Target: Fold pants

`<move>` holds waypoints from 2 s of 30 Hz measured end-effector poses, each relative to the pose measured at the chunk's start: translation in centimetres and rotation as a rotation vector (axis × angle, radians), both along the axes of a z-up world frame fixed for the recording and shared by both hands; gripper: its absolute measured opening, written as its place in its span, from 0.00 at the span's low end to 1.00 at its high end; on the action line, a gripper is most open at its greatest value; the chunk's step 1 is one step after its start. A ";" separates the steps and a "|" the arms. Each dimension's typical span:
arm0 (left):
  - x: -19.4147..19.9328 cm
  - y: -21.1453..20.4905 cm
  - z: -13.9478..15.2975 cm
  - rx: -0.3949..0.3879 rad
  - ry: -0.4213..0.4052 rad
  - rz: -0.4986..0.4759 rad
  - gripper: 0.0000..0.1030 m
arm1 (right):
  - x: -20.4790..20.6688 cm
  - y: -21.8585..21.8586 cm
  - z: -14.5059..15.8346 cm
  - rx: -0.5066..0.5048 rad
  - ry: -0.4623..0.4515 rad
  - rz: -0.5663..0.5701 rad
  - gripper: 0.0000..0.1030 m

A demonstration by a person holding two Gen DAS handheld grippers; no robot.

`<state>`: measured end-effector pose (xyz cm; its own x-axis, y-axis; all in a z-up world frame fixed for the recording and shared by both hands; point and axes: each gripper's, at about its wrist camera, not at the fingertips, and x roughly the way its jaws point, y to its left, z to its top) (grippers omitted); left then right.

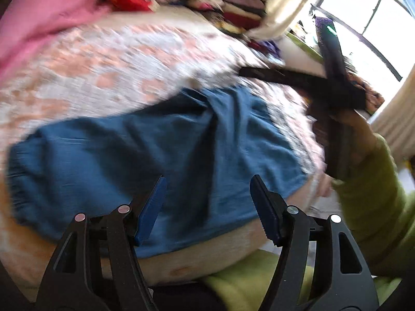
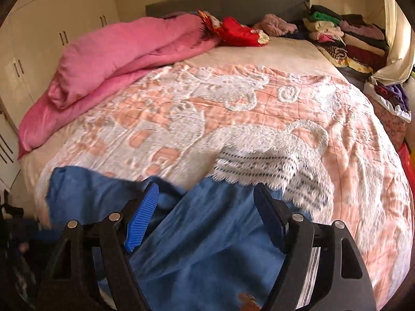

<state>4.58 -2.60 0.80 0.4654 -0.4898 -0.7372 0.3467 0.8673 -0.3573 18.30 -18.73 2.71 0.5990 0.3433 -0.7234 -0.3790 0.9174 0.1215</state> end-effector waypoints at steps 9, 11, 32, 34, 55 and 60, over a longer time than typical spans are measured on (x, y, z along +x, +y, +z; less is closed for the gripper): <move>4.5 -4.8 -3.5 0.053 0.084 -0.068 0.57 | 8.1 3.8 -4.0 -0.116 0.129 -0.029 0.72; 5.1 -5.2 -4.4 0.055 0.091 -0.061 0.48 | 9.1 4.3 -4.7 -0.138 0.145 -0.040 0.72; 3.0 -5.7 -5.0 0.138 -0.050 -0.082 0.06 | 3.5 -5.5 -0.2 0.062 0.020 -0.186 0.12; 2.3 -5.7 -4.5 0.156 -0.070 -0.081 0.00 | 0.9 -7.8 1.1 0.090 -0.005 -0.219 0.12; -1.9 -7.6 -4.6 0.322 -0.082 -0.237 0.00 | -16.5 -17.9 -6.2 0.194 0.228 -0.371 0.12; -1.9 -8.0 -5.6 0.348 -0.055 -0.244 0.02 | -16.9 -18.5 -7.2 0.184 0.232 -0.390 0.12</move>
<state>2.72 -10.64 -4.78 0.4098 -0.3169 -0.8553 0.5670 0.8230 -0.0333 1.42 -37.28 -4.45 0.5382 0.2601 -0.8017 0.0448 0.9410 0.3354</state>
